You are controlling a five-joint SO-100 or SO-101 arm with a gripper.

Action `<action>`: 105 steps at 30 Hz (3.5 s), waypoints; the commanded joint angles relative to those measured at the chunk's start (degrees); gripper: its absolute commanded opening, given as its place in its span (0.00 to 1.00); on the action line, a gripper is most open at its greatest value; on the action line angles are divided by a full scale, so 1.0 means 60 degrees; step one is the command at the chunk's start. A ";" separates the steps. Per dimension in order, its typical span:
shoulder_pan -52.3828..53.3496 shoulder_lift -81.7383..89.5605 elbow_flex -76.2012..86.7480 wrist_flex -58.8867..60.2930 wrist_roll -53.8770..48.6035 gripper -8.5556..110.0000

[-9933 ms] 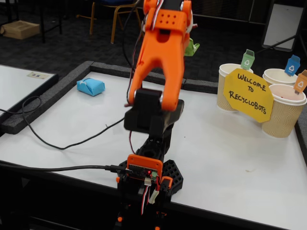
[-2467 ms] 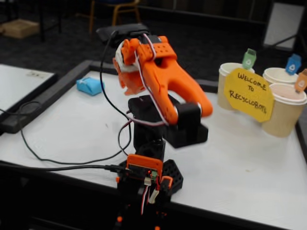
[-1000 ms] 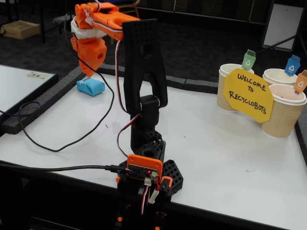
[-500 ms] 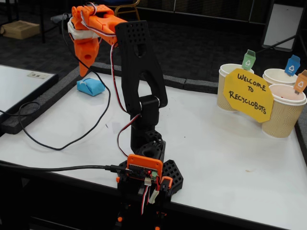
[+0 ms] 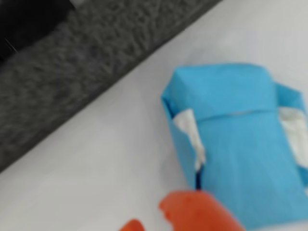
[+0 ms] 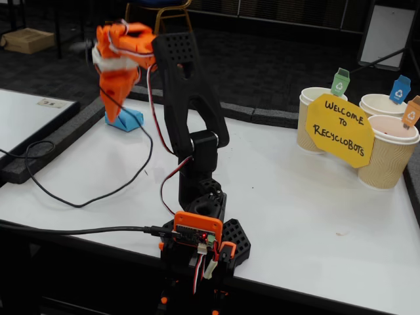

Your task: Sort rubbish by color.

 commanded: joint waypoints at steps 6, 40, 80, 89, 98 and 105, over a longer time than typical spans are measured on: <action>0.0029 0.0190 -0.1641 -0.0850 0.0103 0.21; 0.1304 0.0176 -0.1582 -0.0176 0.1172 0.22; 0.0586 -0.0498 -0.0615 -0.1450 0.1040 0.18; 0.0586 -0.0513 -0.0586 -0.1406 0.1055 0.07; 0.0586 -0.0352 -0.1846 -0.0264 0.0615 0.07; 0.0601 0.1406 -0.2461 0.0967 -0.0630 0.07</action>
